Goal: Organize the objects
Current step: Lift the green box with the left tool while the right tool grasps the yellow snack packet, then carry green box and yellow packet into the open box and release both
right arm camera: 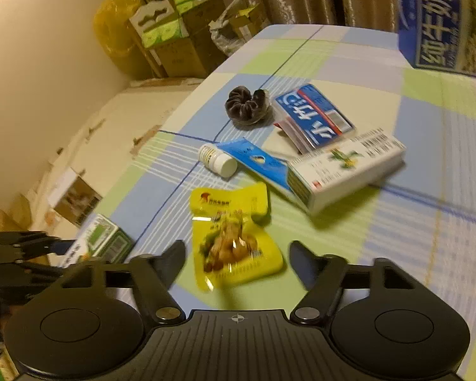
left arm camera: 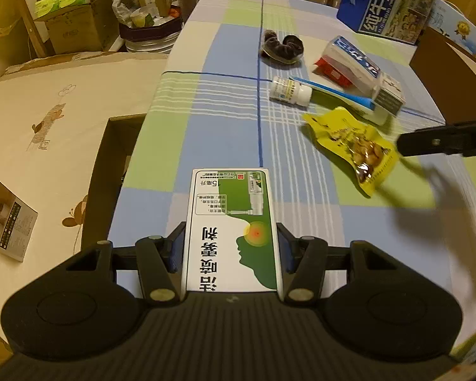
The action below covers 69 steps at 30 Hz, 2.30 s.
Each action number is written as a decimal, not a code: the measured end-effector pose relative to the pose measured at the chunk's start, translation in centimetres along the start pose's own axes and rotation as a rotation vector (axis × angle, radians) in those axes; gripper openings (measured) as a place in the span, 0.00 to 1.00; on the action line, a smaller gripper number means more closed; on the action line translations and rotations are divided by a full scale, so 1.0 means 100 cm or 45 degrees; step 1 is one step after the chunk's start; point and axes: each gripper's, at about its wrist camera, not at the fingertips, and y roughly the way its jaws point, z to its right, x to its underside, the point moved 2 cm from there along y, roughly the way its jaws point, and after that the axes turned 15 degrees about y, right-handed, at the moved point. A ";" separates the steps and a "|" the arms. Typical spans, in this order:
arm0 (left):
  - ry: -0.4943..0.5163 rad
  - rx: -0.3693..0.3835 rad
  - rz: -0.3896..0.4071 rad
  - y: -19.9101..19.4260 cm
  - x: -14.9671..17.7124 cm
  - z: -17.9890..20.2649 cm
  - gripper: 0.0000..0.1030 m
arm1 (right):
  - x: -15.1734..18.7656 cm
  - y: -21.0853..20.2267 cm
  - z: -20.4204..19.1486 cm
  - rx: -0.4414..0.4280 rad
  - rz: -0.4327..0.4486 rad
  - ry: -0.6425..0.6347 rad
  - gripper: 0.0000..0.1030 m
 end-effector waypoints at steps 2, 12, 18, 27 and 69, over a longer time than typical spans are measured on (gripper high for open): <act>-0.009 0.002 0.000 0.003 -0.003 -0.002 0.50 | -0.004 0.012 -0.003 -0.004 -0.015 -0.023 0.75; -0.022 -0.001 -0.016 0.013 -0.010 -0.001 0.50 | 0.008 0.060 -0.029 0.117 -0.090 -0.254 0.78; -0.042 -0.009 -0.029 0.018 -0.017 -0.002 0.50 | 0.008 0.068 -0.033 0.216 -0.057 -0.301 0.69; -0.036 -0.033 -0.066 0.023 -0.024 0.000 0.50 | 0.012 0.061 -0.034 0.208 -0.073 -0.285 0.66; 0.193 0.248 0.152 -0.053 -0.111 0.182 0.49 | 0.054 -0.203 0.146 0.168 0.246 0.419 0.63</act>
